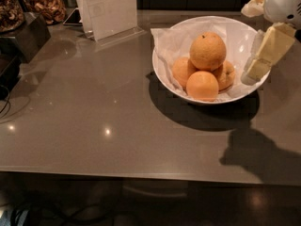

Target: Pick orange from white bowl

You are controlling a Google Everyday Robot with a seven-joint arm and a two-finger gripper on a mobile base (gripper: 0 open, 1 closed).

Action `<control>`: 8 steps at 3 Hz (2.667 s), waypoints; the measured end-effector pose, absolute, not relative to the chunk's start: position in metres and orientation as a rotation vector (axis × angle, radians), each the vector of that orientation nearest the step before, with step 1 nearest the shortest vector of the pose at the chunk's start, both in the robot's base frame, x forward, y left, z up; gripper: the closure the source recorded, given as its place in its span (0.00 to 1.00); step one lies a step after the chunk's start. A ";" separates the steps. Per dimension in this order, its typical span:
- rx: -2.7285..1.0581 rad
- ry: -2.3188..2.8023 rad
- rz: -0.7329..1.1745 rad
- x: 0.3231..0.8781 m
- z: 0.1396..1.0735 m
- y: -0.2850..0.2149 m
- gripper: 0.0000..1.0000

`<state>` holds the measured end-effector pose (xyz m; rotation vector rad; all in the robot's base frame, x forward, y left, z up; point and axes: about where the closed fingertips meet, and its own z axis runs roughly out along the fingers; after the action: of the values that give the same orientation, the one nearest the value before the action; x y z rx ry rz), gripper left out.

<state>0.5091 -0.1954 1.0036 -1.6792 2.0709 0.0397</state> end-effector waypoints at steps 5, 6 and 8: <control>-1.488 2.022 0.216 0.584 0.993 -0.209 0.00; -1.492 2.025 0.318 0.601 0.973 -0.199 0.00; -1.514 2.038 0.482 0.621 0.941 -0.179 0.00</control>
Offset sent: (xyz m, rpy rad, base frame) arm 0.0091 -0.0027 0.0041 0.0375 -0.0198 -0.0240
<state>0.6209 -0.1785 0.9410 -1.5137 2.0376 0.4823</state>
